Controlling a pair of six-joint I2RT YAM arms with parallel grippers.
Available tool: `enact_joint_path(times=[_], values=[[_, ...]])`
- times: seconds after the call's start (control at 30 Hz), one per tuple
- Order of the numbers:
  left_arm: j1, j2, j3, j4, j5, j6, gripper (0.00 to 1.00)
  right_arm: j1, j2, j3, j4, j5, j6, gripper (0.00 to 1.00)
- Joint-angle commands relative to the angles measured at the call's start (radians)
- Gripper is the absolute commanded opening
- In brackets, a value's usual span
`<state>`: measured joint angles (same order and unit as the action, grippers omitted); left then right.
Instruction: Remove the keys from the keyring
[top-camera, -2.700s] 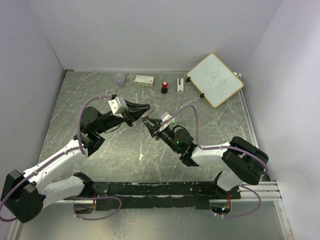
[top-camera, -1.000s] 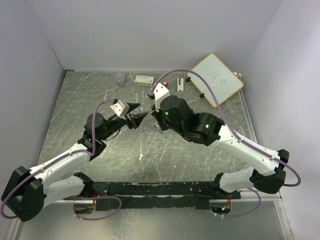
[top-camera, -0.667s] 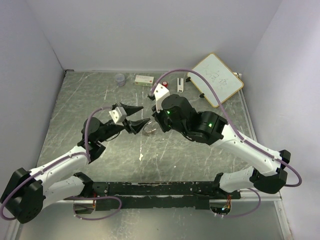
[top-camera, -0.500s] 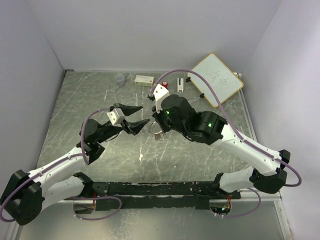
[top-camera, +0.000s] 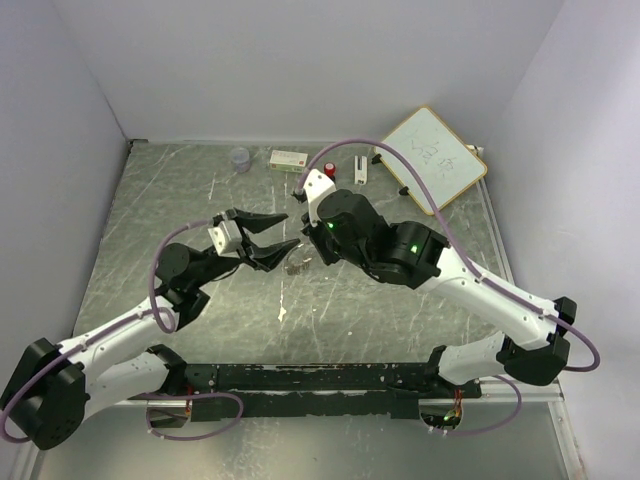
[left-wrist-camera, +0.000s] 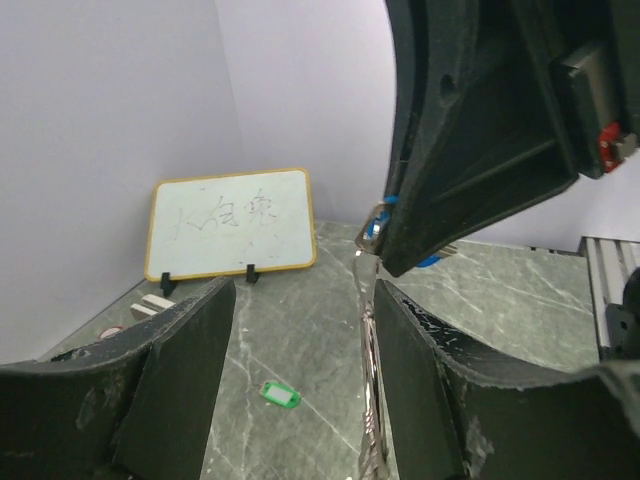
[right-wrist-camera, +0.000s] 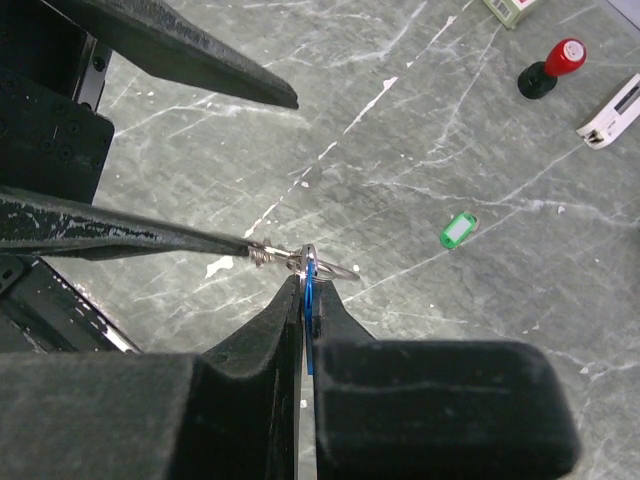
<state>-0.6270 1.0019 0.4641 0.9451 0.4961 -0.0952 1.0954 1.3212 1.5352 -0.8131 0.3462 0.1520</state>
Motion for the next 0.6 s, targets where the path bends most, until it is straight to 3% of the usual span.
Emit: enact_joint_path(times=[0.0, 0.13, 0.33, 0.57], values=[[-0.005, 0.021, -0.027, 0.115, 0.091, -0.033, 0.68, 0.005, 0.005, 0.035, -0.004, 0.020, -0.011, 0.00], [-0.004, 0.043, -0.041, 0.183, 0.128, -0.058, 0.68, 0.005, 0.010, 0.041, -0.002, 0.020, -0.015, 0.00], [-0.006, 0.083, -0.071, 0.315, 0.126, -0.108, 0.57, 0.005, 0.017, 0.036, 0.017, 0.019, -0.018, 0.00], [-0.008, 0.133, -0.050, 0.336, 0.078, -0.126, 0.54, 0.005, 0.029, 0.040, 0.029, 0.014, -0.020, 0.00]])
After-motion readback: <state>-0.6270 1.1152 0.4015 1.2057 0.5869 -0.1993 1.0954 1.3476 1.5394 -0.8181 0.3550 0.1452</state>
